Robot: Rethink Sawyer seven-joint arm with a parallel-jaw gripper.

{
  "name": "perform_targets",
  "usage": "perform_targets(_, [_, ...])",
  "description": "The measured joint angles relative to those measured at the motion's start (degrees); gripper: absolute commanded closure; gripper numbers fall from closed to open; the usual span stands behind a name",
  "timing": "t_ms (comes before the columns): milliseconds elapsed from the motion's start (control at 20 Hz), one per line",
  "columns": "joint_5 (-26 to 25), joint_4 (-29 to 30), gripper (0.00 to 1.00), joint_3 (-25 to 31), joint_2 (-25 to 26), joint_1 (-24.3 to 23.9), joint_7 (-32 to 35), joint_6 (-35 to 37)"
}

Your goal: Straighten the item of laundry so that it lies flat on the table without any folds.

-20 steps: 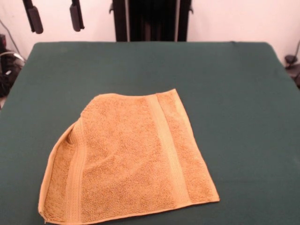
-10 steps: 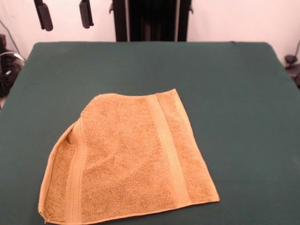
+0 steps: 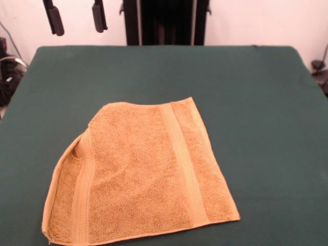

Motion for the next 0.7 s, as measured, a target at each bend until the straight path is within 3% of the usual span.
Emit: perform_targets(700, [1.94,8.07,0.00,-1.59,-5.78,1.32,0.00,-0.48])
